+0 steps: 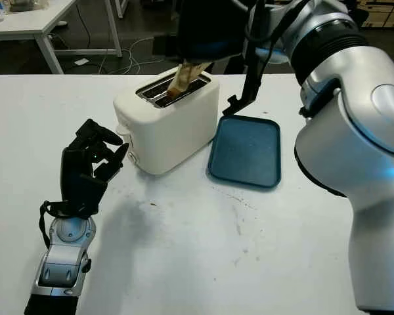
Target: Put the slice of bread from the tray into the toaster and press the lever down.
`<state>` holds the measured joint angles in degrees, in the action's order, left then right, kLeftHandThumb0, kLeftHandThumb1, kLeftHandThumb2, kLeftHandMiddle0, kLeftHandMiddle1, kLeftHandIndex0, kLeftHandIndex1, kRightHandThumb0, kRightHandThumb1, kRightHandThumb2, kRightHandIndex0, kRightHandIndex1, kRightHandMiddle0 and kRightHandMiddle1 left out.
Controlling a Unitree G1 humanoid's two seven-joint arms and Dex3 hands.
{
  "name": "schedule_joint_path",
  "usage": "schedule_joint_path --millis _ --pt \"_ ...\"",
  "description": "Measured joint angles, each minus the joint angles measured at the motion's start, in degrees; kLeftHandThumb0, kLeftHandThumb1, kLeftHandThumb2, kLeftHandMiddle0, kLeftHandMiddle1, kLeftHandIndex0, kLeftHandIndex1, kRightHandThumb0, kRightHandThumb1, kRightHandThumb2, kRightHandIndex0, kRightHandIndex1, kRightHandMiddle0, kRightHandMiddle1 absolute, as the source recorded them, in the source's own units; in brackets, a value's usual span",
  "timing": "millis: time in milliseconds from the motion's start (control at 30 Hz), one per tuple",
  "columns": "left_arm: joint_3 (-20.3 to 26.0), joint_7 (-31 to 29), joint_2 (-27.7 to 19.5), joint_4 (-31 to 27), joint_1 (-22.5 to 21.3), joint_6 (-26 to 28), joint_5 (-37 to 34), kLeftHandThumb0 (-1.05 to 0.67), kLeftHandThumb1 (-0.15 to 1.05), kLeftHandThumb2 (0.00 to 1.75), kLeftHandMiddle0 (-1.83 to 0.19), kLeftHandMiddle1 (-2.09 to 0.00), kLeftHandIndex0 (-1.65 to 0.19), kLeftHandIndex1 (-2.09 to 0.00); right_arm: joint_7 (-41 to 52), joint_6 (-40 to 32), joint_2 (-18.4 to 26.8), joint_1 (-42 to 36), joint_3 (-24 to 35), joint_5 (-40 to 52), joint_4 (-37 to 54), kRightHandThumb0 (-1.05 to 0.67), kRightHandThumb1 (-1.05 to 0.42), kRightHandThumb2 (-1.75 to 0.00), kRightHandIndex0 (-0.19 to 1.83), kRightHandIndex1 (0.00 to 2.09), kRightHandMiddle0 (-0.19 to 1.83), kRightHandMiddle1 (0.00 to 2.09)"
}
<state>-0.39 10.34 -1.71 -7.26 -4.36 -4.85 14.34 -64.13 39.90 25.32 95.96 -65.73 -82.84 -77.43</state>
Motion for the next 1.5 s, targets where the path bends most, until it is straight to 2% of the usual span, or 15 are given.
schedule_joint_path --millis 167,500,733,1167,1500 --pt "-0.01 0.00 0.23 0.00 0.00 0.00 0.01 -0.24 0.92 0.29 -0.72 -1.75 -0.42 -1.75 0.97 0.18 -0.54 -0.01 0.87 1.62 -0.60 -0.47 -0.92 -0.21 0.97 1.75 0.77 1.75" --pt "0.00 0.20 0.28 0.03 0.00 -0.01 0.01 -0.24 0.92 0.29 -0.75 -1.75 -0.44 -1.75 19.88 6.74 -0.85 -0.10 13.29 16.35 -0.68 -0.38 -0.92 -0.17 0.92 1.75 0.75 1.75" --pt "-0.03 0.84 0.43 0.05 0.00 -0.01 0.04 -0.25 0.92 0.29 -0.73 -1.75 -0.42 -1.75 29.18 7.03 -1.41 -2.43 17.90 21.18 -0.50 -0.37 -0.92 -0.26 0.96 1.75 0.72 1.75" --pt "-0.03 1.06 0.68 0.04 0.00 -0.02 0.03 -0.23 0.92 0.28 -0.74 -1.75 -0.43 -1.75 30.75 6.78 -2.36 -4.19 15.18 19.25 -0.01 -0.43 -0.92 -0.31 0.94 1.75 0.73 1.75" --pt "-0.03 1.37 0.90 0.04 0.00 -0.02 0.00 -0.24 0.92 0.28 -0.73 -1.75 -0.43 -1.75 29.36 5.03 -2.34 -4.36 13.44 17.73 -0.09 -0.42 -0.92 -0.27 0.92 1.75 0.71 1.75"
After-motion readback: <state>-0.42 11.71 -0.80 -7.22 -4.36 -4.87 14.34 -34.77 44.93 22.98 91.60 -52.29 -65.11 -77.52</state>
